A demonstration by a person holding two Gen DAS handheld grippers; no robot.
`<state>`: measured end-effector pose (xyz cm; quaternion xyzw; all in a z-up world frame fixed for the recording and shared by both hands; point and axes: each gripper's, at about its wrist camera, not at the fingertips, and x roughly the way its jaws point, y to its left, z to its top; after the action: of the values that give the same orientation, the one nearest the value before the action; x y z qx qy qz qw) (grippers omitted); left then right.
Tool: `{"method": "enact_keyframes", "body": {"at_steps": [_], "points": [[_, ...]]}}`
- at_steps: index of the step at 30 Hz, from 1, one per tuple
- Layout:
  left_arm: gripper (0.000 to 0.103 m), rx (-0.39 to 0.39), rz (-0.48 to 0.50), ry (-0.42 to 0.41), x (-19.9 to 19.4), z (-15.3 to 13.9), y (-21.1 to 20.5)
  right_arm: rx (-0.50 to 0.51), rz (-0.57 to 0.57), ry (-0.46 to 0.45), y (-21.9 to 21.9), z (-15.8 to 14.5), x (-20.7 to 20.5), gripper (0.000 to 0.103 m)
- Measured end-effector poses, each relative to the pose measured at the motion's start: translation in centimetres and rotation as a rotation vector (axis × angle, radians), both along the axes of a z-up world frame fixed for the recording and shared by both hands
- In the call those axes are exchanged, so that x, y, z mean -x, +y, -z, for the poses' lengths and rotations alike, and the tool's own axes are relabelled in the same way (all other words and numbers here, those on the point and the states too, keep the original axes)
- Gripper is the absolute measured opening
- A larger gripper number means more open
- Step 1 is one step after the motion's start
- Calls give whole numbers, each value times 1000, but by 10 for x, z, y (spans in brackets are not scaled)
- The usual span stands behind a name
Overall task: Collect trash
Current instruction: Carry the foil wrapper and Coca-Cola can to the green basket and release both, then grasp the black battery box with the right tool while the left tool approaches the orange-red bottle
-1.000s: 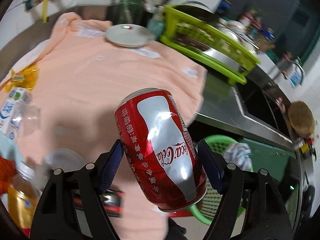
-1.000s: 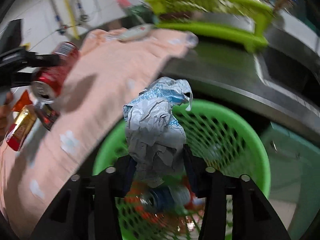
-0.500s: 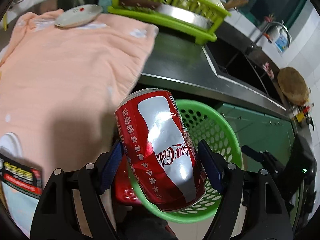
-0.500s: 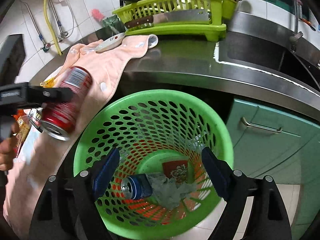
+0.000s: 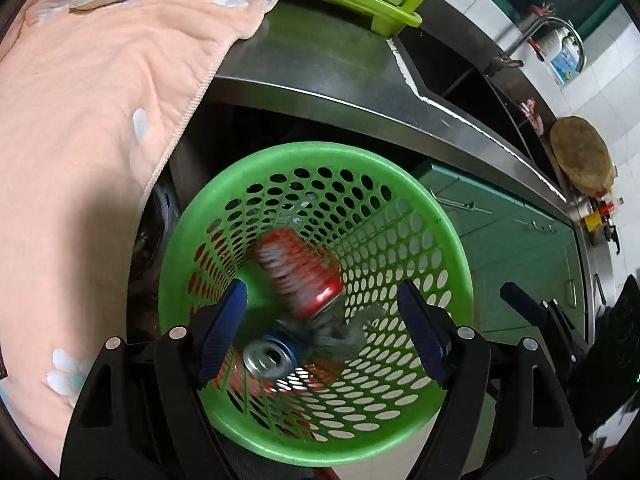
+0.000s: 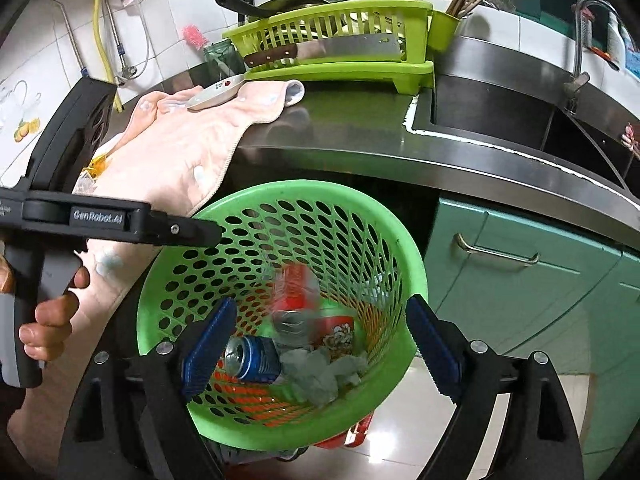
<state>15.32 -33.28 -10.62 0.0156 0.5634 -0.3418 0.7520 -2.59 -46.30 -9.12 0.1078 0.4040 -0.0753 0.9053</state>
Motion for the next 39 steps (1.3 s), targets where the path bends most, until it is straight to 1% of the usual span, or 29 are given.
{"method": "enact_keyframes", "body": {"at_steps": [4, 8, 13, 22, 27, 30, 33, 39], "points": [[77, 16, -13, -18, 2, -10, 12, -13, -5, -9, 2, -3, -1, 83], [77, 25, -41, -59, 5, -25, 34, -12, -24, -23, 11, -9, -2, 83], [77, 17, -81, -125, 11, -45, 65, -12, -70, -40, 31, -18, -9, 84], [77, 3, -189, -200, 20, -69, 144, -25, -187, -53, 79, -30, -33, 84], [77, -10, -266, -246, 24, -81, 195, -14, -274, -56, 115, -35, -51, 84], [77, -31, -310, -280, 27, -89, 226, -10, -316, -56, 132, -37, -59, 84], [77, -59, -334, -317, 31, -98, 249, -14, -361, -54, 150, -39, -70, 84], [77, -154, -394, -406, 41, -110, 306, -1, -468, -51, 191, -43, -88, 84]]}}
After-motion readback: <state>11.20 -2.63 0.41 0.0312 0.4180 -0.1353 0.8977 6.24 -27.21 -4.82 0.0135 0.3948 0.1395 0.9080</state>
